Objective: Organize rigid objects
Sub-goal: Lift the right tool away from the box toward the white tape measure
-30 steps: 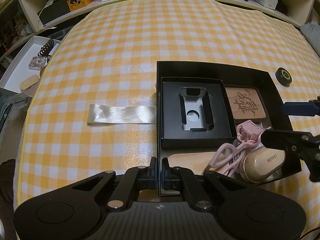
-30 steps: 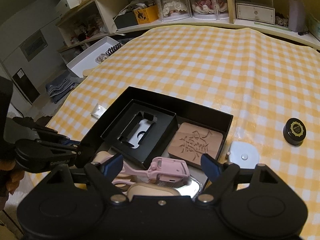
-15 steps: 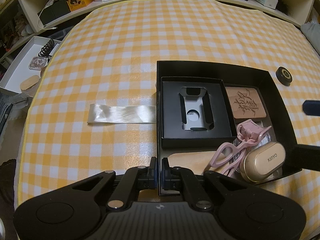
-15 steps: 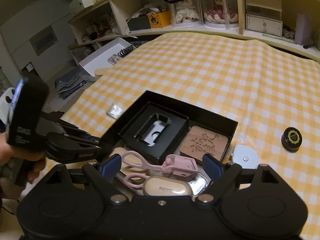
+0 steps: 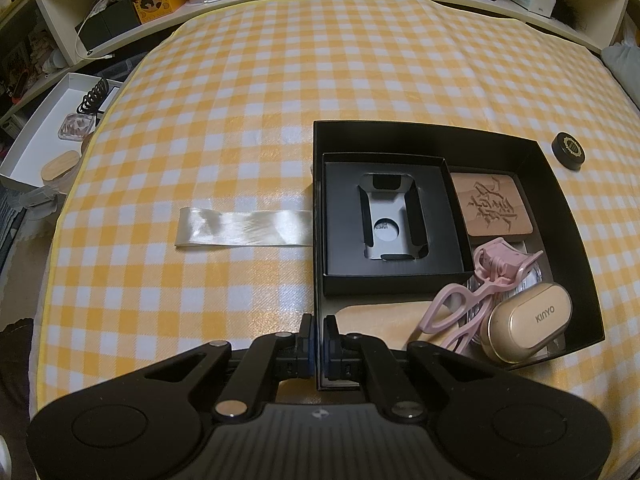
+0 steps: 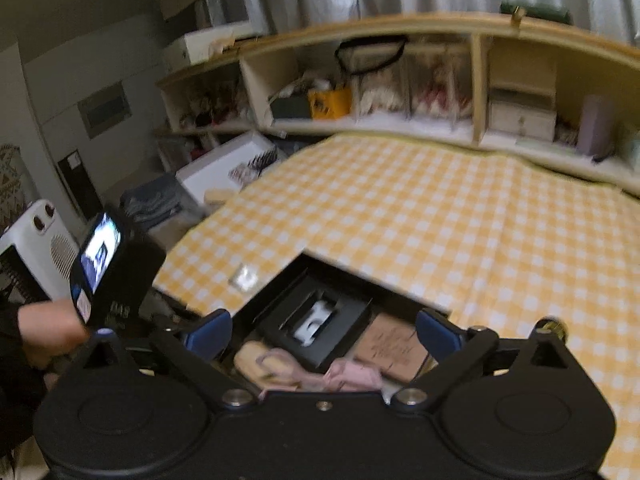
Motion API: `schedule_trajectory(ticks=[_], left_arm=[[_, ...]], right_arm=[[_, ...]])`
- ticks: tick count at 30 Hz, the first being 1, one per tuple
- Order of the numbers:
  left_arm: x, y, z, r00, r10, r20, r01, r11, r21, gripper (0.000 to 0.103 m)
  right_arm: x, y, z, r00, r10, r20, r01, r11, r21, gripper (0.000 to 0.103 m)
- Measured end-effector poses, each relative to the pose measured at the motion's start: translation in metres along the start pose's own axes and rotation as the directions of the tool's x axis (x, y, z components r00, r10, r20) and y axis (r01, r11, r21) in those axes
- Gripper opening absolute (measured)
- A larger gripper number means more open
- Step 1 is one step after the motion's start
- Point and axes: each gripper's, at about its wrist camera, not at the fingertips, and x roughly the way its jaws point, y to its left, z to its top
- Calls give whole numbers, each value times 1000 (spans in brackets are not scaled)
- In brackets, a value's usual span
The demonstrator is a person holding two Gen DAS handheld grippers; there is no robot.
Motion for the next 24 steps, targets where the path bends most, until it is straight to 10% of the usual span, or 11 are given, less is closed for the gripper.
schedule_trajectory(ticks=[10, 24], left_arm=[[1, 0, -1, 1000, 1, 0, -1, 1000, 2, 4], [2, 1, -3, 1000, 0, -5, 0, 1000, 2, 4]], right_arm=[[-24, -63, 10, 964, -215, 154, 192, 970, 152, 103], [36, -139, -46, 897, -431, 100, 391, 877, 280, 103]])
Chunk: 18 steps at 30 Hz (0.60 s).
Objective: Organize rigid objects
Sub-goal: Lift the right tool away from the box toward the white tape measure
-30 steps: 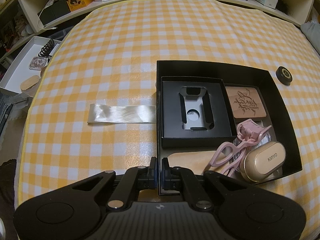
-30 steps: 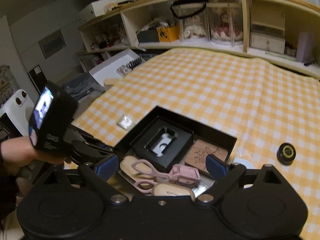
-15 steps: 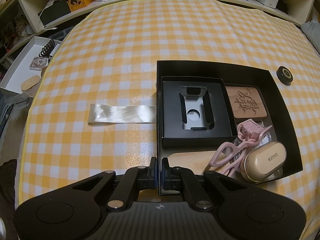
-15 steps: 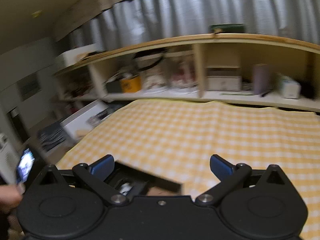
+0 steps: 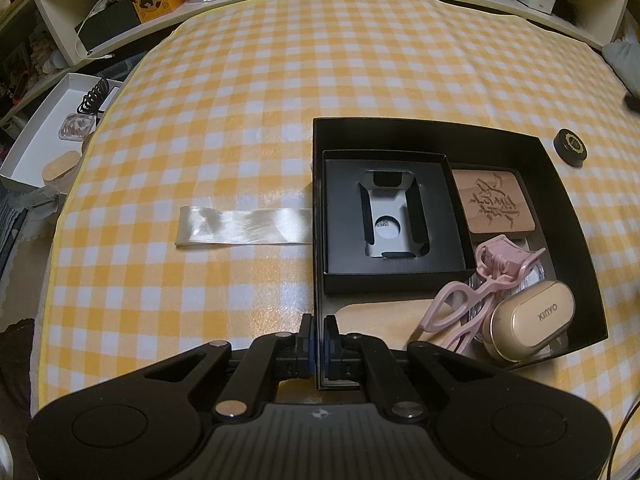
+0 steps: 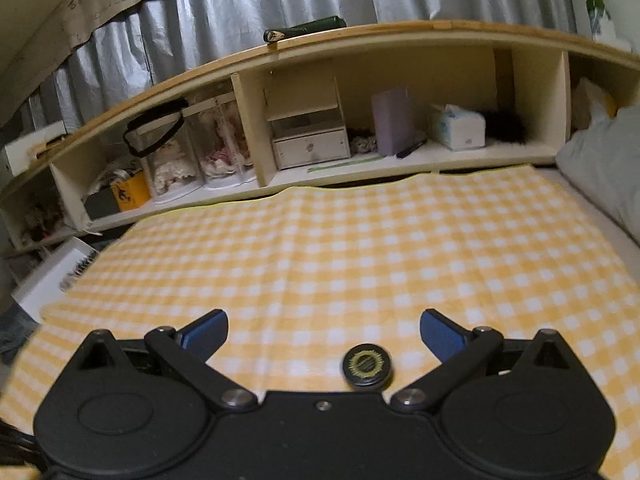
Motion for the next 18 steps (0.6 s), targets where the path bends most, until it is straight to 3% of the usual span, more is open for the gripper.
schedule_trajectory(ticks=[8, 15, 18], left_arm=[[0, -1, 1, 1000, 1, 0, -1, 1000, 0, 4], [1, 0, 1, 1000, 1, -1, -1, 1000, 1, 4], [1, 0, 1, 1000, 1, -1, -1, 1000, 1, 4]], right_arm=[[30, 12, -38, 983, 79, -166, -109, 978, -176, 103], [48, 30, -63, 956, 78, -283, -173, 929, -328, 102], [55, 37, -68, 948, 79, -309, -189, 920, -344, 91]])
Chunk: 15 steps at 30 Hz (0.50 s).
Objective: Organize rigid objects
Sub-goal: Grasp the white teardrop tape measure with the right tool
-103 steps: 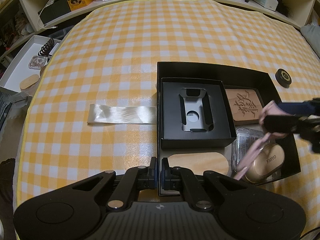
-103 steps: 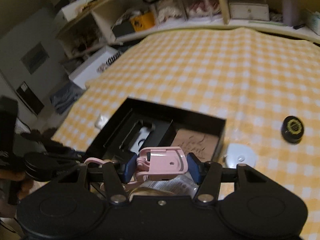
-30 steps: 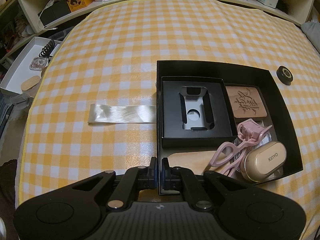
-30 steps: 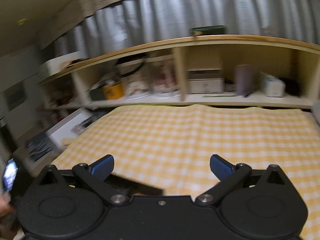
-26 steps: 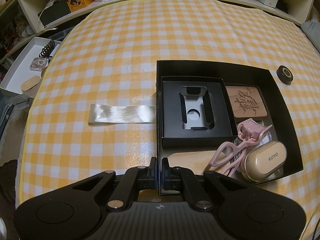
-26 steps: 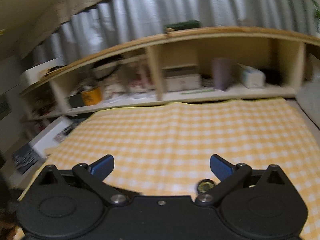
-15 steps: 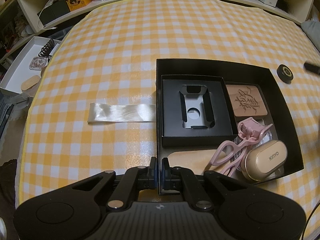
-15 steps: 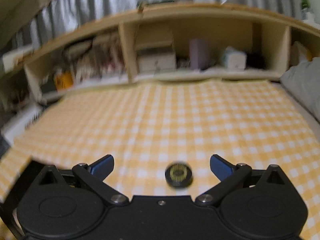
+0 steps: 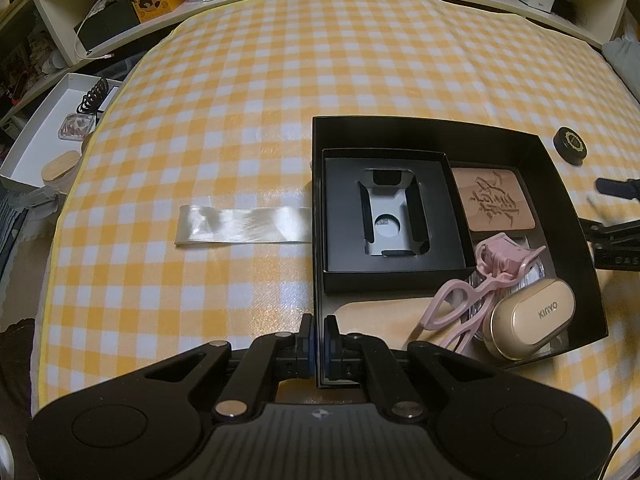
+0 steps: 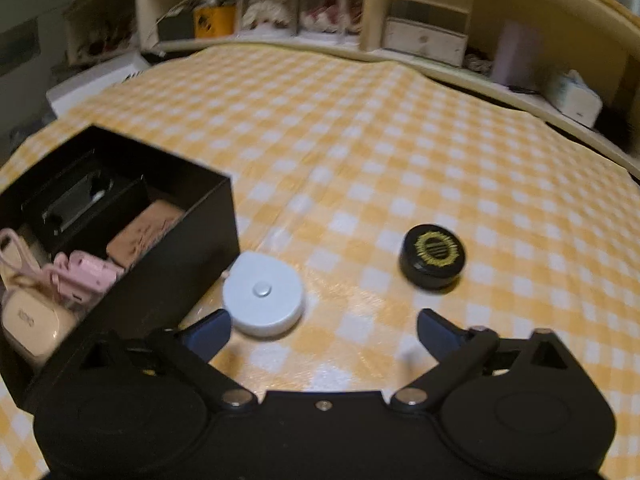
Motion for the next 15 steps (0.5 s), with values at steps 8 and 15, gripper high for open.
schedule_trajectory(ticks=[8, 15], left_arm=[[0, 0, 0, 1000, -2, 0, 2, 1000, -1, 4], [0, -1, 1, 1000, -1, -1, 1, 1000, -2, 4]], right_arm=[[11, 17, 2, 998, 60, 10, -60, 997, -58, 68], [16, 15, 5, 996, 85, 23, -84, 995, -50, 57]])
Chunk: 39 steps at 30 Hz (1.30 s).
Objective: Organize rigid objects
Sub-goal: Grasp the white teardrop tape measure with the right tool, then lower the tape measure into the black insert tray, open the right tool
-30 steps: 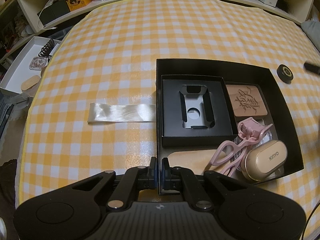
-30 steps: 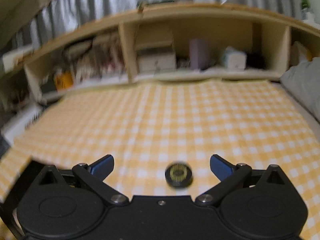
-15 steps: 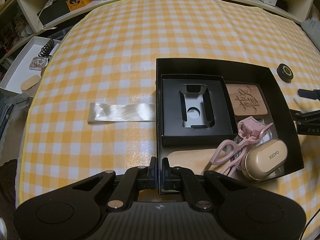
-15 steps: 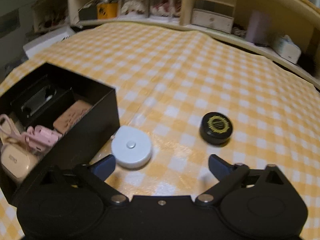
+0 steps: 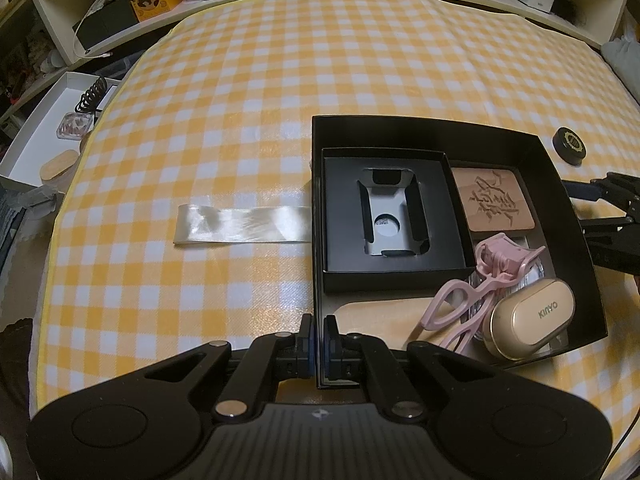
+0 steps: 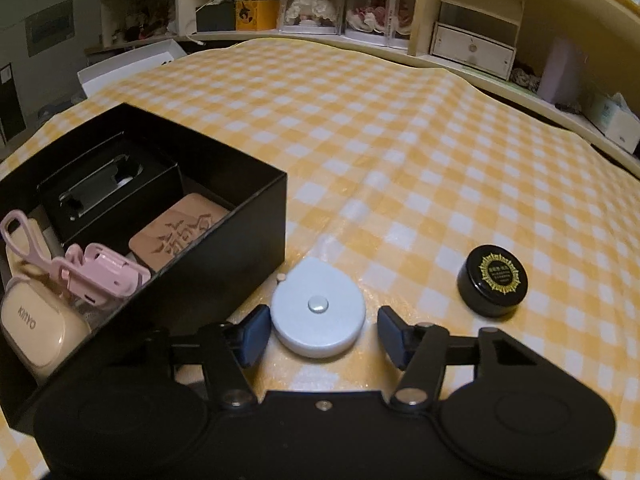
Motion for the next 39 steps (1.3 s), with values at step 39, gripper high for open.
schedule_trajectory(ticks=[39], left_arm=[[-2, 12, -4, 1000, -17, -3, 17, 998, -53, 3]], right_arm=[[-46, 86, 71, 967, 184, 176, -206, 972, 115, 53]])
